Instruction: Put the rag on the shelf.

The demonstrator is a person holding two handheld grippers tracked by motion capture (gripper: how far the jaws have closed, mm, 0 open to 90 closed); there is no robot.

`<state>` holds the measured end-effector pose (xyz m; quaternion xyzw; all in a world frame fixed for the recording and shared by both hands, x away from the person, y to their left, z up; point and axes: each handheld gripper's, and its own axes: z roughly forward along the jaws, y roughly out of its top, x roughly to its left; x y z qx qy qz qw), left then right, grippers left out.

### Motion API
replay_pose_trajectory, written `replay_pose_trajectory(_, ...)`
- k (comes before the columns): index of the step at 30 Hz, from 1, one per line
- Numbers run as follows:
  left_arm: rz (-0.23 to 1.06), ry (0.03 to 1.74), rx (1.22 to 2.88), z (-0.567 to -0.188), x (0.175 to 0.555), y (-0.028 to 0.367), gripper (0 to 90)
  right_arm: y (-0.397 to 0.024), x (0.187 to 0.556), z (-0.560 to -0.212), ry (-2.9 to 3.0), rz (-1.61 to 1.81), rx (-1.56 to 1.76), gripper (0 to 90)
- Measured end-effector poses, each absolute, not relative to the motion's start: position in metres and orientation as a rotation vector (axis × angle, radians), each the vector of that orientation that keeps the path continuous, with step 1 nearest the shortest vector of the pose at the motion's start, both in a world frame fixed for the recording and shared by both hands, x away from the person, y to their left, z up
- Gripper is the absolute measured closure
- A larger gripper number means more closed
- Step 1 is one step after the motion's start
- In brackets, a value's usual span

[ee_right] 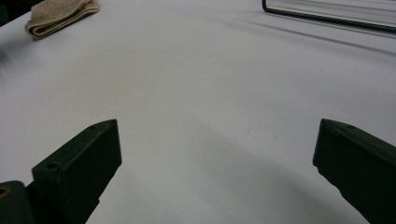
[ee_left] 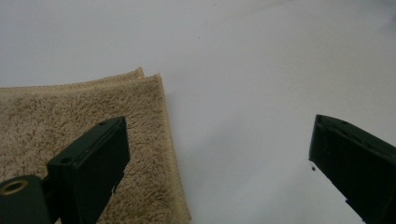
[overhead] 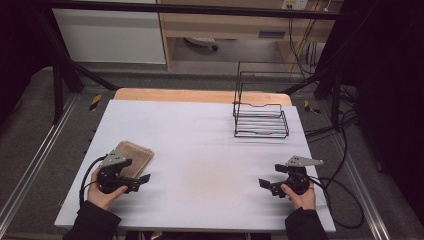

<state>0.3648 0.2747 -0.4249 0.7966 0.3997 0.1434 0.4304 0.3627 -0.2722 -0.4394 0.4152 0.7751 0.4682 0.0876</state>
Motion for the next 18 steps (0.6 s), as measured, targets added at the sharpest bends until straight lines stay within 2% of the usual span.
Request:
replay_pose_trajectory(13, 0.355, 1.009, 2.015, -0.4228, 0.3636, 0.2726, 4.7, -0.2715, 0.3623, -0.44, 2.319, 1.386, 1.23, 1.6)
replay_pose_trajectory(18, 0.39, 1.039, 2.042, -0.4218, 0.3633, 0.278, 9.0, -0.2714, 0.3617, -0.4397, 2.315, 1.381, 1.231, 1.6)
